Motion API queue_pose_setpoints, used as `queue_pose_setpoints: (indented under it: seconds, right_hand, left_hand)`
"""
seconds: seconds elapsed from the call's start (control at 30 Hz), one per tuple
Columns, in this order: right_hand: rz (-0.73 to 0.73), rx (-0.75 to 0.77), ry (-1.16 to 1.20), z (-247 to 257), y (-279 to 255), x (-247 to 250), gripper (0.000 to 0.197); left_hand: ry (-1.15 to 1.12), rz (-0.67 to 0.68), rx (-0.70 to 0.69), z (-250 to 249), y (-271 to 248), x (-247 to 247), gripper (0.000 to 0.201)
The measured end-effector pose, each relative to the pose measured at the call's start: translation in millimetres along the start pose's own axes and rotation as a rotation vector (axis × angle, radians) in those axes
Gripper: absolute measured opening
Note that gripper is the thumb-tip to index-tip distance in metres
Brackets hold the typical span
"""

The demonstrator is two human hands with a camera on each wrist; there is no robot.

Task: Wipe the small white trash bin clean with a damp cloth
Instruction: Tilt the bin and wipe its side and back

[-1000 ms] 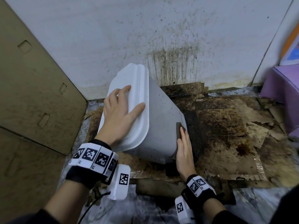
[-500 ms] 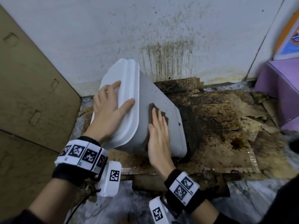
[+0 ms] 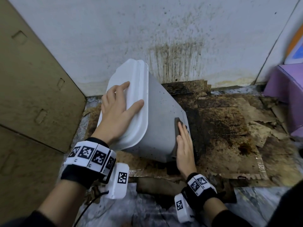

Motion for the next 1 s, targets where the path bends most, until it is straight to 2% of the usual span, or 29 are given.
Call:
queue_pose_setpoints:
  seconds: [0.13,0.23,0.37,0.47,0.77,0.87,1.0]
  right_hand:
    - [-0.039,-0.203,0.05,-15,1,2,0.061]
    - [-0.065,-0.236,0.058,-15,4,0,0.064]
    - [-0.066,-0.285,0.076,-19,8,6,0.052]
    - [-0.051,-0.316,0.077,-19,9,11,0.051]
    - [-0.058,-0.27,0.076,-13,3,7,0.058]
    - [-0.052,-0.23,0.072,9,1,-1,0.068]
    - [0.049,-0.101,0.061,60,-8,-19,0.061]
  left_hand:
    - [-0.014,-0.004,-0.007,-1,-2,-1,0.074]
    - [-0.026,-0.006,0.001,1,-3,1,0.074]
    - [-0.03,-0.002,-0.002,1,-3,1,0.074]
    - [-0.031,0.003,0.001,1,-3,0,0.074]
    - [-0.006,0.008,-0.007,-3,-1,-1,0.076]
    - [-0.004,0.011,-0.001,-2,-1,-2,0.076]
    - [0.006,0.008,0.003,0,-1,-2,0.076]
Point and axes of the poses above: each hand's wrist, its own y-axis towards the middle knuckle, its own x-axis out of the back of the hand, z = x × y, the point moved 2 cm from there along y, towards the middle knuckle, and after that the axes turned 5 degrees about y, right-handed, at the moved point
